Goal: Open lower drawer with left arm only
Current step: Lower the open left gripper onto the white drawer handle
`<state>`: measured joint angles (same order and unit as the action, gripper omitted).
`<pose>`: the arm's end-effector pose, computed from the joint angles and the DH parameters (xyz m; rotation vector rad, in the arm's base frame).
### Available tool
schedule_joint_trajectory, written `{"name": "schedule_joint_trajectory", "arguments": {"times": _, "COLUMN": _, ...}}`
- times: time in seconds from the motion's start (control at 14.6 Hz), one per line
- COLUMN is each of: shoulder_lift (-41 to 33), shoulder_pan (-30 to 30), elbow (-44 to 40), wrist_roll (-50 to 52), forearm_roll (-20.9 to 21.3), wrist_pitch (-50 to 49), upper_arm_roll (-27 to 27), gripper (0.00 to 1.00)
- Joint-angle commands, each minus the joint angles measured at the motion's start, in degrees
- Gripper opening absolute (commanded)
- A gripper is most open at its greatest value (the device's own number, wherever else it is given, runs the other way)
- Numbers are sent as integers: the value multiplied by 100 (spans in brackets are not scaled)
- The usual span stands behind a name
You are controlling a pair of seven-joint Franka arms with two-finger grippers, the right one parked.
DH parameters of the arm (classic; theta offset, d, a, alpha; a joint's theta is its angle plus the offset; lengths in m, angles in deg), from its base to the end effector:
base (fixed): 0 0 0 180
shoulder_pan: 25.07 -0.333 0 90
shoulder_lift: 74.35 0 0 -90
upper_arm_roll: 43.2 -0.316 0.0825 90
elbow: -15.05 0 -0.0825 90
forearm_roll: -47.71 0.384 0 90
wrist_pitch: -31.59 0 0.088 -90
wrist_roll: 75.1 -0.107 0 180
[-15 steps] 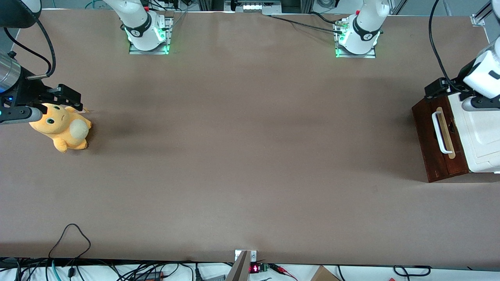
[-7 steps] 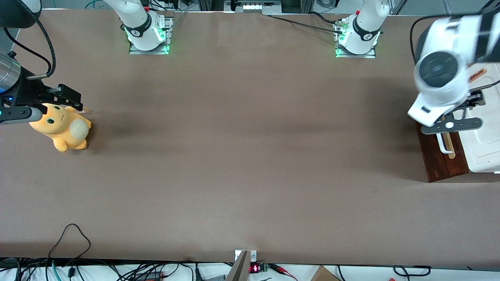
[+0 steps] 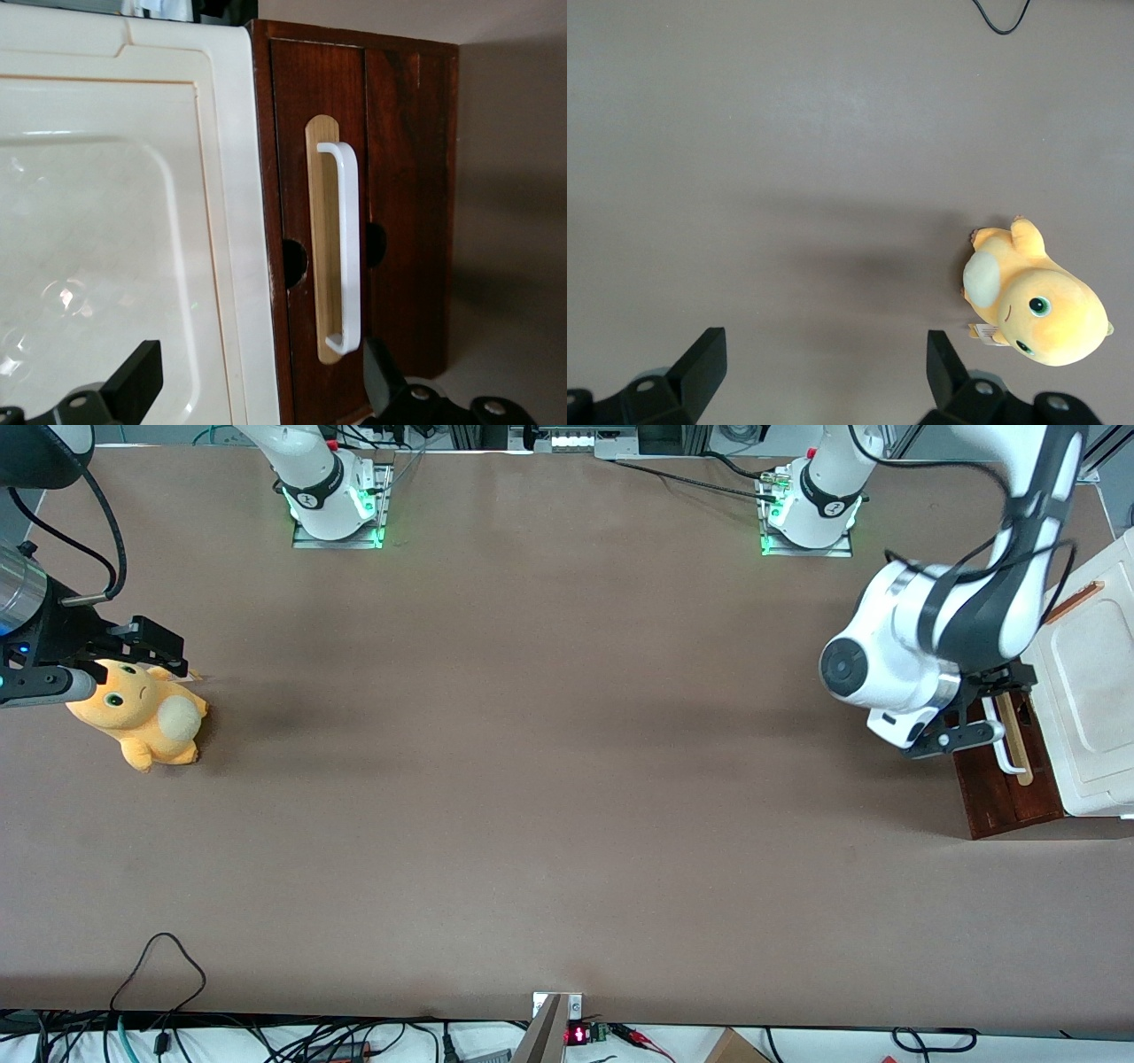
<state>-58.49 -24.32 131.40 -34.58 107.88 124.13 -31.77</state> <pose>0.5466 -0.0233 0.3153 -2.0358 -0.0339 0.1493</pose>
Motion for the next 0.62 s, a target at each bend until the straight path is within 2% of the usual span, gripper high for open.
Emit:
{"name": "schedule_joint_trajectory", "arguments": {"times": 0.0, "shoulder_lift": 460, "shoulder_pan": -57, "elbow": -104, "wrist_roll": 254, "forearm_roll": 485, "wrist_pitch": -192, "upper_arm_roll": 26, "gripper": 98}}
{"name": "schedule_joint_trajectory", "arguments": {"times": 0.27, "shoulder_lift": 1102, "shoulder_pan": -57, "elbow": -166, "wrist_roll": 816, "forearm_roll": 1056, "wrist_pitch": -596, "upper_arm_roll": 35, "gripper": 97}}
{"name": "schedule_joint_trajectory", "arguments": {"times": 0.41, "shoulder_lift": 1331, "shoulder_pan": -66, "elbow": -148, "wrist_roll": 992, "forearm_roll": 1469, "wrist_pitch": -798, "upper_arm_roll": 35, "gripper": 97}}
{"name": "schedule_joint_trajectory", "arguments": {"times": 0.55, "shoulder_lift": 1542, "shoulder_pan": -189, "elbow": -157, "wrist_roll": 1090, "forearm_roll": 1663, "wrist_pitch": -869, "upper_arm_roll": 35, "gripper": 96}}
